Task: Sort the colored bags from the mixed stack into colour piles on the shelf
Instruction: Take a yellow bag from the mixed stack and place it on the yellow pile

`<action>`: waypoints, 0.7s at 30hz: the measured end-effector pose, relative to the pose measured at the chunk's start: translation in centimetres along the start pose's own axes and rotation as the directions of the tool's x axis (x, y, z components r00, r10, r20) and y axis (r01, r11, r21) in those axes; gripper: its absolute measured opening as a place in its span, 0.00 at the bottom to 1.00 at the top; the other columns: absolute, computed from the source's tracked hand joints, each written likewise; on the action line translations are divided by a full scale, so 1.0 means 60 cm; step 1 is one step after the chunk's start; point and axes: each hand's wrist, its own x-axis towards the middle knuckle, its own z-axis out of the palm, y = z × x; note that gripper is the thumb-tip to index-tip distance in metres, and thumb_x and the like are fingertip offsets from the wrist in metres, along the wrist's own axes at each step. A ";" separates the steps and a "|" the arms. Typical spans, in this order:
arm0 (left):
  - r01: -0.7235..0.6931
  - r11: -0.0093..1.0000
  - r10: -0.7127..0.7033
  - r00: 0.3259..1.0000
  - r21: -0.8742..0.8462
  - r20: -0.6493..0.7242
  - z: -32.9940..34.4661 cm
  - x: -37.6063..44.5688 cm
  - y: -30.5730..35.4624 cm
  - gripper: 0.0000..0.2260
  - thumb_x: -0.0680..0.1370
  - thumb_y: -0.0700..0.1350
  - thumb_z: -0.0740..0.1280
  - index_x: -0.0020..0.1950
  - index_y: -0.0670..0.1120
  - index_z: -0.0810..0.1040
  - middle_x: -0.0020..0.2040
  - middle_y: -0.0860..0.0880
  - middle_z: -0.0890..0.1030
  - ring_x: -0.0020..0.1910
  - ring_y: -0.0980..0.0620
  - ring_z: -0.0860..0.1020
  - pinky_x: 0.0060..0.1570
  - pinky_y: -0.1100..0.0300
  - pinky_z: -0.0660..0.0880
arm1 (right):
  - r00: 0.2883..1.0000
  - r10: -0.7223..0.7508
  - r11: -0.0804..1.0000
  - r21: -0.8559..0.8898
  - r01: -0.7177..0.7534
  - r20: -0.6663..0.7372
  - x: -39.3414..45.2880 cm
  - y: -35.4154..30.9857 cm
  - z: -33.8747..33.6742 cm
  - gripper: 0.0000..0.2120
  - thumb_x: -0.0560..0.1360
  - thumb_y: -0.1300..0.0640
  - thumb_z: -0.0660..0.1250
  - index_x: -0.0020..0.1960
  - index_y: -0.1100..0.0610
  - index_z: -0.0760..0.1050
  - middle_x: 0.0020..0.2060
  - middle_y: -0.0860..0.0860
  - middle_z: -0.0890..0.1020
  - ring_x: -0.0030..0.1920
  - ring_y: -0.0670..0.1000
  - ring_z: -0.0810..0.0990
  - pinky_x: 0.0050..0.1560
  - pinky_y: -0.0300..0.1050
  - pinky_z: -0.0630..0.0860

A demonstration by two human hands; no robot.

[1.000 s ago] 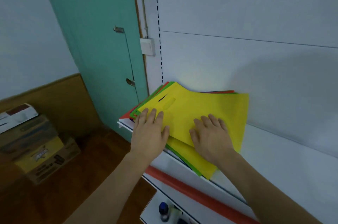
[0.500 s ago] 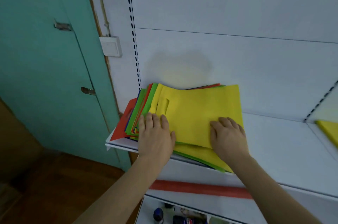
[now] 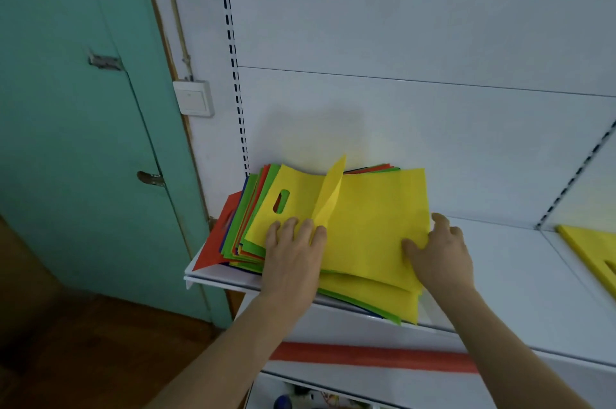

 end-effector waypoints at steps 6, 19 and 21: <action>0.225 0.973 -0.225 0.974 0.050 0.005 -0.007 0.015 -0.012 0.26 0.84 0.52 0.62 0.80 0.46 0.61 0.79 0.39 0.66 0.79 0.36 0.60 0.77 0.42 0.61 | 0.998 0.041 0.991 0.126 -0.046 0.047 0.015 0.006 -0.004 0.27 0.76 0.57 0.69 0.74 0.57 0.72 0.50 0.53 0.83 0.56 0.61 0.80 0.57 0.55 0.78; 0.137 0.988 -0.136 0.990 -0.073 0.030 0.015 0.006 0.021 0.36 0.79 0.35 0.66 0.83 0.48 0.54 0.70 0.44 0.72 0.57 0.44 0.78 0.58 0.52 0.74 | 0.998 0.032 0.984 0.176 -0.040 0.051 0.044 0.017 0.017 0.26 0.76 0.52 0.73 0.70 0.53 0.68 0.53 0.54 0.80 0.53 0.62 0.78 0.47 0.52 0.72; 0.109 0.984 -0.106 0.994 -0.144 0.029 0.022 0.000 0.019 0.39 0.78 0.33 0.67 0.84 0.50 0.52 0.76 0.43 0.66 0.59 0.44 0.77 0.57 0.52 0.76 | 0.997 0.066 0.960 0.269 -0.075 0.040 0.046 0.019 0.015 0.30 0.74 0.55 0.73 0.72 0.51 0.66 0.47 0.49 0.79 0.49 0.59 0.77 0.45 0.51 0.71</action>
